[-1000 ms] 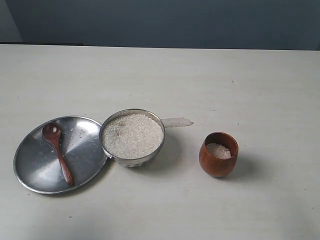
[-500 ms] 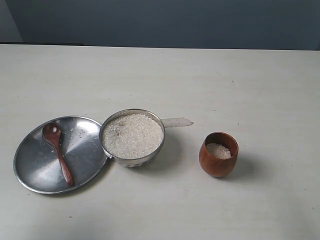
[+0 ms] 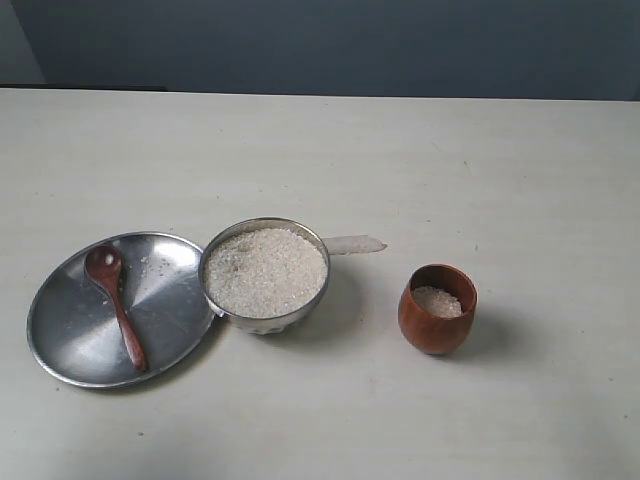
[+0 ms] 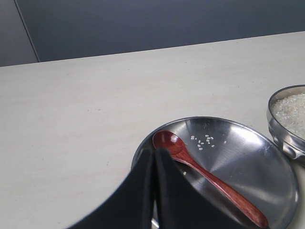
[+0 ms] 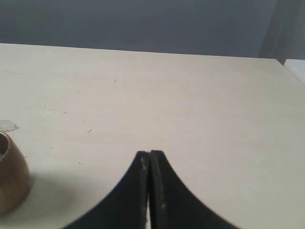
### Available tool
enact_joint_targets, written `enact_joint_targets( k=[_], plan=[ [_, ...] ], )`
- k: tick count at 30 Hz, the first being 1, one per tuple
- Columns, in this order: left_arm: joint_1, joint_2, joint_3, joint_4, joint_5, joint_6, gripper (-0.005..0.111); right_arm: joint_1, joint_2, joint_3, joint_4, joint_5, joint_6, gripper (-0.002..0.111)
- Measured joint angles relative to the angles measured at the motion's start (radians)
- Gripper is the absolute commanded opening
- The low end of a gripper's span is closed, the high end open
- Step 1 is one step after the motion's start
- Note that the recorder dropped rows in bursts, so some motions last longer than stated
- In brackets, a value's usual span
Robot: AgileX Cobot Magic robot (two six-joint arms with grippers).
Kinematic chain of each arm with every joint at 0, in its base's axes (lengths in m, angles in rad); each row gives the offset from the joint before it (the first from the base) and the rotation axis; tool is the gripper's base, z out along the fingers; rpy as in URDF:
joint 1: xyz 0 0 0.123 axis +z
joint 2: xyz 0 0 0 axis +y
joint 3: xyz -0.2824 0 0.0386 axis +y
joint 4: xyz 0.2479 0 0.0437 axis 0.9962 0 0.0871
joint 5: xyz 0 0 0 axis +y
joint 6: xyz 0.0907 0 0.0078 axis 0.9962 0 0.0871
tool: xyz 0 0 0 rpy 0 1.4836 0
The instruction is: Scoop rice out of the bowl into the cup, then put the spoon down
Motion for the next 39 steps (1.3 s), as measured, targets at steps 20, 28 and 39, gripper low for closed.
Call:
enact_joint_targets(
  k=[20, 28, 39],
  plan=[
    [0.000, 0.000, 0.000, 0.010, 0.000, 0.000, 0.000, 0.000, 0.000, 0.000, 0.000, -0.004, 0.000, 0.000],
    [0.000, 0.000, 0.000, 0.015, 0.000, 0.000, 0.000, 0.000, 0.000, 0.000, 0.000, -0.004, 0.000, 0.000],
    [0.000, 0.000, 0.000, 0.015, 0.000, 0.000, 0.000, 0.000, 0.000, 0.000, 0.000, -0.004, 0.000, 0.000]
  ],
)
